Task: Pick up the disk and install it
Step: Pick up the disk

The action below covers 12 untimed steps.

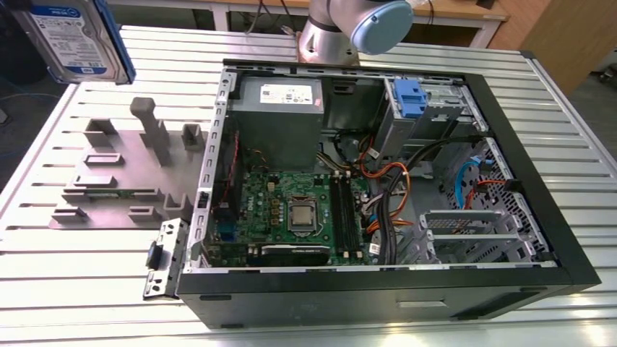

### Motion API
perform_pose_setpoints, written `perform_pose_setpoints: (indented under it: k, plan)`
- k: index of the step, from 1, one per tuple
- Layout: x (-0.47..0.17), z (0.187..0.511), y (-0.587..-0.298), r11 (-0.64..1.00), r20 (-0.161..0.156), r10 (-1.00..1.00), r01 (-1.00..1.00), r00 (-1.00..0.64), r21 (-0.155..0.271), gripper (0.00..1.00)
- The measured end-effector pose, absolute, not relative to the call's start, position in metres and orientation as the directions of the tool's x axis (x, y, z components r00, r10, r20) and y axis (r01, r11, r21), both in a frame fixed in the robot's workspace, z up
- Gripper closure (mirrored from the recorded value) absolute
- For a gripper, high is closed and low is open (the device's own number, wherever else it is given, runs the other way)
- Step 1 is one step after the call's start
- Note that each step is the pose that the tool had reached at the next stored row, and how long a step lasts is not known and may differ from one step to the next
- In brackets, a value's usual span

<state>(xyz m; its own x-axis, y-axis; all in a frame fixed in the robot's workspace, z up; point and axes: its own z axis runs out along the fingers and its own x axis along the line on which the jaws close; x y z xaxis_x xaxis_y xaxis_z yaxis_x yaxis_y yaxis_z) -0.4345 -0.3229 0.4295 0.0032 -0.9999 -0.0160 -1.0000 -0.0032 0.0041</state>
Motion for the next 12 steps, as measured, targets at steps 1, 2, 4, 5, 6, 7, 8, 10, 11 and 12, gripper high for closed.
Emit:
perform_pose_setpoints:
  k: [1,2,4,5,6,7,8,10,11,12]
  plan:
    - [-0.4345,0.4299,-0.3229,-0.003,-0.016,-1.0,-1.0,0.003,0.004,0.64]
    - [-0.4345,0.4302,-0.3229,-0.003,-0.016,-1.0,-1.0,0.003,0.004,0.64]
    - [-0.4345,0.4311,-0.3229,-0.003,-0.016,-1.0,-1.0,0.003,0.004,0.64]
    - [-0.4345,0.4315,-0.3229,-0.003,-0.016,-1.0,-1.0,0.003,0.004,0.64]
    - [-0.4345,0.4318,-0.3229,-0.003,-0.016,-1.0,-1.0,0.003,0.004,0.64]
    - [-0.4345,0.4322,-0.3229,-0.003,-0.016,-1.0,-1.0,0.003,0.004,0.64]
    - [-0.4345,0.4326,-0.3229,-0.003,-0.016,-1.0,-1.0,0.003,0.004,0.64]
    - [-0.4345,0.4331,-0.3229,-0.003,-0.016,-1.0,-1.0,0.003,0.004,0.64]
    - [-0.4345,0.4333,-0.3229,-0.003,-0.016,-1.0,-1.0,0.003,0.004,0.64]
    - [-0.4345,0.4334,-0.3229,-0.003,-0.016,-1.0,-1.0,0.003,0.004,0.64]
